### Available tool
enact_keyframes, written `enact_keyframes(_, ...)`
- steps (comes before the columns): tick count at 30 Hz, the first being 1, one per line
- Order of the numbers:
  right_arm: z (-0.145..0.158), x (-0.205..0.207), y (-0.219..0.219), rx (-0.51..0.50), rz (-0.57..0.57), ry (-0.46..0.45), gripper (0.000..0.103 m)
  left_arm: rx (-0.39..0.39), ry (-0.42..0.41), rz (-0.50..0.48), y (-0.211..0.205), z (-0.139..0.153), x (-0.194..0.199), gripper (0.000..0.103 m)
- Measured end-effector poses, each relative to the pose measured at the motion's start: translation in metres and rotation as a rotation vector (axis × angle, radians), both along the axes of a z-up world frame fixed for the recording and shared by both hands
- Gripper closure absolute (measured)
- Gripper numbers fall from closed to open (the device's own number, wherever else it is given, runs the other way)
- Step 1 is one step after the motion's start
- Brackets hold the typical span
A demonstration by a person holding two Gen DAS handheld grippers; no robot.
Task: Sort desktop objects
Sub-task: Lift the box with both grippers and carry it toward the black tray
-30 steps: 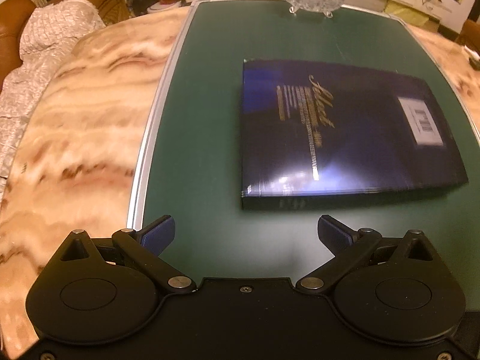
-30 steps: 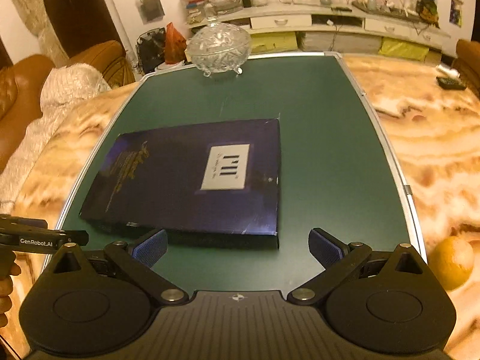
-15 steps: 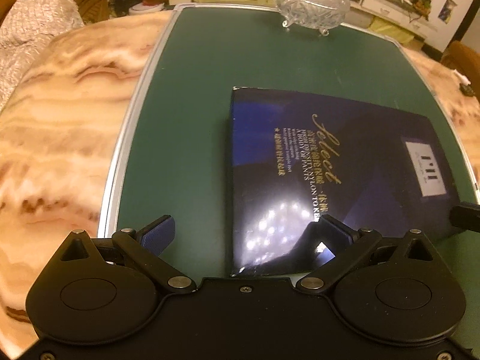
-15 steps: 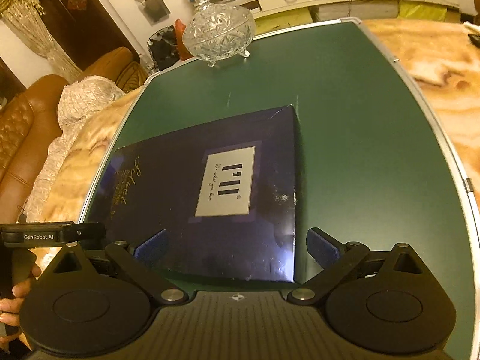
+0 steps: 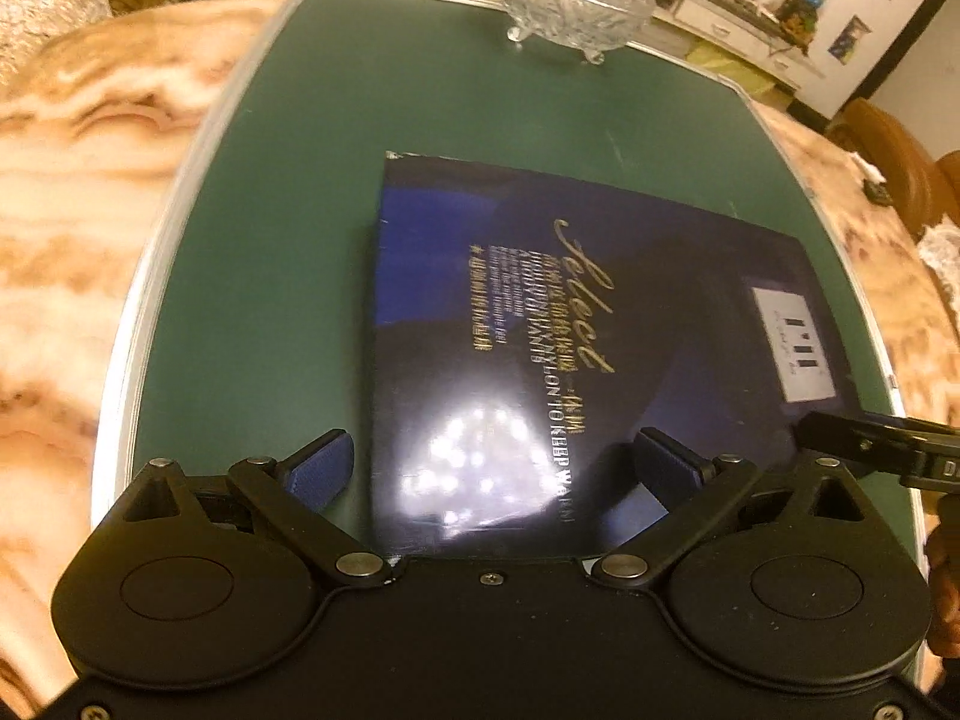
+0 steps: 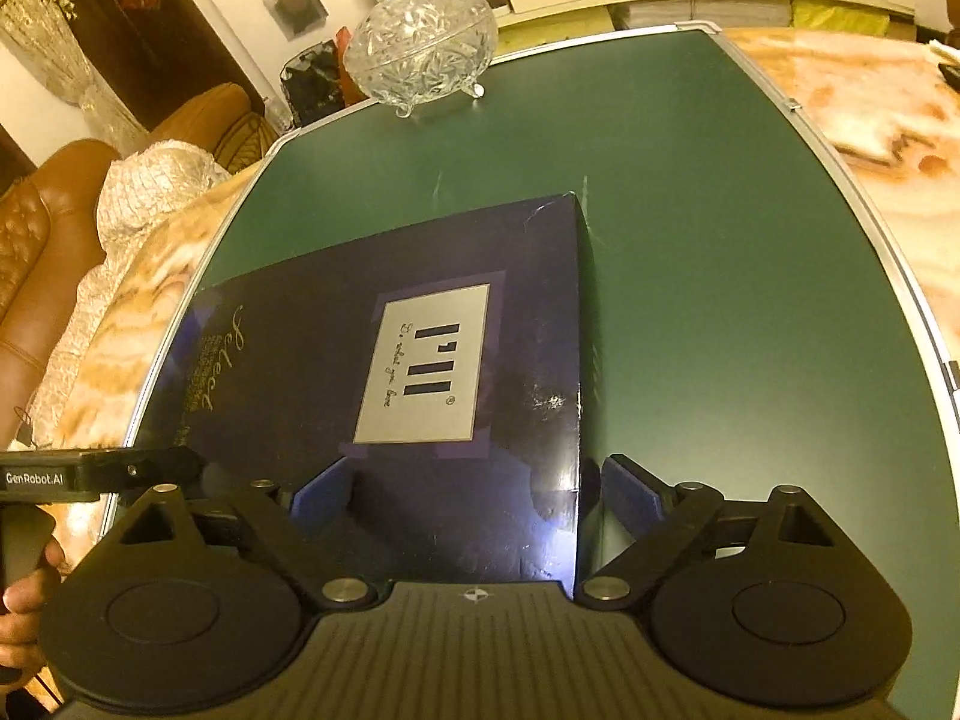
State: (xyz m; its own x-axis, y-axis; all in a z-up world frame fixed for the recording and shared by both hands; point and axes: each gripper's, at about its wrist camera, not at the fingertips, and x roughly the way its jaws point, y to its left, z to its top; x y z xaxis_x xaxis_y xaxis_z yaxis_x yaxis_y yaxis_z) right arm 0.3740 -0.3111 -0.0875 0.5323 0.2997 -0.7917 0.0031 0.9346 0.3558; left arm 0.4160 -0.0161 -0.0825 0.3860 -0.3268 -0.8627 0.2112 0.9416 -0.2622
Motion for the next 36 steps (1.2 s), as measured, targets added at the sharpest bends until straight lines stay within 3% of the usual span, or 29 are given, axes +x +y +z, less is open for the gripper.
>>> enact_keyframes(20,0.01,-0.01,0.004,-0.037,0.026,-0.043,0.021,0.038,-0.024,-0.034,-0.007,0.008,-0.008,0.003)
enact_keyframes(36,0.049,-0.045,0.008,-0.032,0.017,-0.056,0.023,0.033,-0.058,-0.05,0.002,0.048,-0.043,0.005)
